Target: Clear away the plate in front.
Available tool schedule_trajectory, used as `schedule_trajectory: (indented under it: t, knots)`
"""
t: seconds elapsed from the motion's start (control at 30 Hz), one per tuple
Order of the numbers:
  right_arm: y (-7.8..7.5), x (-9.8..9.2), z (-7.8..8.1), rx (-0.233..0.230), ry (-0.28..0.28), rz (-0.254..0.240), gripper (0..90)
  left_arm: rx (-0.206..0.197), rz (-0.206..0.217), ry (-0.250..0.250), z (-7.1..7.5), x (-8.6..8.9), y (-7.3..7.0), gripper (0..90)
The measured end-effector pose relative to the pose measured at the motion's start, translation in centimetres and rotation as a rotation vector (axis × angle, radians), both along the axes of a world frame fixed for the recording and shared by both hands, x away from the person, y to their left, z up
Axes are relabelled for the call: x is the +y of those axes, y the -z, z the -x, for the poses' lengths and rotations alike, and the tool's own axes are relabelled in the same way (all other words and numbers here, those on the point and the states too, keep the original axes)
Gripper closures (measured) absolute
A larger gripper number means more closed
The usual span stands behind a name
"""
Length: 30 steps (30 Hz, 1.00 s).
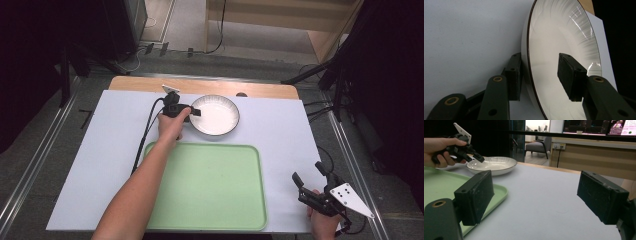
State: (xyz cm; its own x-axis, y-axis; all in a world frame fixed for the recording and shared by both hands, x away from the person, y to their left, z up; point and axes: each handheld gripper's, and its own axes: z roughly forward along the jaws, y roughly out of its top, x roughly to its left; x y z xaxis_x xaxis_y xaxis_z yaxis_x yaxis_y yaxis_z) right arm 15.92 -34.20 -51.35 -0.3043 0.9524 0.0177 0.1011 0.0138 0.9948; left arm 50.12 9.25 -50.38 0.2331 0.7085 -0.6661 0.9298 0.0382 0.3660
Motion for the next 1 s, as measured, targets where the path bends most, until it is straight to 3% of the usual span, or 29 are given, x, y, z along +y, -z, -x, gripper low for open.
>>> schedule_trajectory:
  t: [0.17, 0.3, 0.43, 0.63, 0.83, 1.0]
  knots:
    - [0.00, 0.00, 0.00, -0.001, 0.000, 0.000, 14.4, 0.015, -0.013, -0.004, -0.11, 0.11, 0.06, 62.6]
    - [0.00, 0.00, -0.01, 0.000, 0.000, 0.000, 14.5, 0.024, -0.037, -0.012, -0.15, 0.25, 0.14, 75.1]
    - [0.00, 0.01, -0.01, 0.000, 0.000, 0.000, 14.5, 0.029, -0.065, -0.024, -0.15, 0.15, 0.07, 79.7]
    - [0.00, 0.02, -0.02, 0.001, 0.001, 0.003, 14.5, 0.014, -0.116, -0.034, 0.07, -0.34, -0.37, 79.6]
    - [0.01, 0.01, -0.01, 0.001, 0.001, 0.001, 14.5, 0.079, -0.050, -0.066, -0.08, 0.28, -0.31, 83.7]
    - [0.00, 0.03, -0.02, 0.002, 0.003, 0.004, 14.5, 0.077, -0.040, -0.087, -0.04, 0.14, -0.58, 85.3]
